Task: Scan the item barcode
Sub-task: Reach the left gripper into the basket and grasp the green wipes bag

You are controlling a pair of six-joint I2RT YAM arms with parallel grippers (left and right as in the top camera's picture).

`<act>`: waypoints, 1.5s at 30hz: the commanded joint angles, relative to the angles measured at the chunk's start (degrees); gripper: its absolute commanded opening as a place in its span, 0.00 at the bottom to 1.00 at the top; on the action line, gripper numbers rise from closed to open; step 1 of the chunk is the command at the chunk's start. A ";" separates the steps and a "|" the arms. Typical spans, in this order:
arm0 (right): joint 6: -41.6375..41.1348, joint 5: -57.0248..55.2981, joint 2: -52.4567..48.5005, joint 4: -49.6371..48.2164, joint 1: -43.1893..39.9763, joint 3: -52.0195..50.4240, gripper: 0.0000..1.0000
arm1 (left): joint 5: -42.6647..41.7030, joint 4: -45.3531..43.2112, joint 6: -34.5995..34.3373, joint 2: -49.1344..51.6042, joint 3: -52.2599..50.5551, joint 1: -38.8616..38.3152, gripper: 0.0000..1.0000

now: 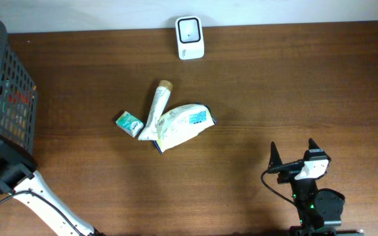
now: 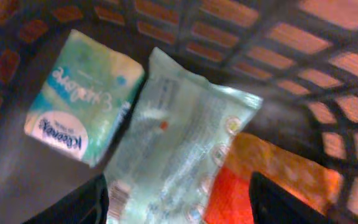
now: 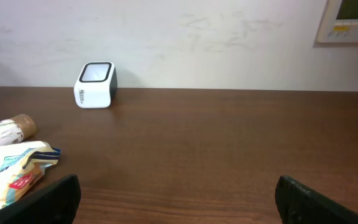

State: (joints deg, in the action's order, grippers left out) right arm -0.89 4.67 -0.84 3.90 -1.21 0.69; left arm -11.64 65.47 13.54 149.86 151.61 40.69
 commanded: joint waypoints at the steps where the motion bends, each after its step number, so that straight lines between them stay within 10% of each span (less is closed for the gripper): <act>1: 0.04 0.72 0.37 0.20 -0.31 -0.37 0.99 | -10.97 1.73 3.72 -1.55 -0.87 0.83 0.70; 6: 0.04 0.72 0.37 0.20 -0.31 -0.37 0.99 | -17.57 3.17 2.36 -4.26 1.49 1.33 0.67; 22: 0.04 0.72 0.37 0.20 -0.31 -0.37 0.99 | 0.04 -3.74 7.17 7.21 -3.08 1.01 0.82; 35: 0.04 0.72 0.37 0.20 -0.31 -0.37 0.99 | 1.03 3.02 7.15 18.36 -3.37 1.01 0.72; 37: 0.04 0.72 0.37 0.20 -0.31 -0.37 0.99 | 1.01 3.13 7.15 19.37 -3.43 1.01 0.62; 39: 0.02 0.72 0.37 0.20 -0.31 -0.37 0.99 | 1.01 3.17 7.17 19.43 -3.45 1.07 0.09; 40: 0.04 0.72 0.37 0.20 -0.31 -0.37 0.99 | 1.01 3.17 7.15 19.43 -3.43 1.07 0.00; 45: 0.04 0.72 0.37 0.20 -0.31 -0.37 0.99 | 0.94 9.64 1.42 17.73 4.20 1.11 0.00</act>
State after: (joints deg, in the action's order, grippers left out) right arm -0.84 4.69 -0.91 3.90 -1.21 0.69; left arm -10.00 72.18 19.90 155.02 154.15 41.71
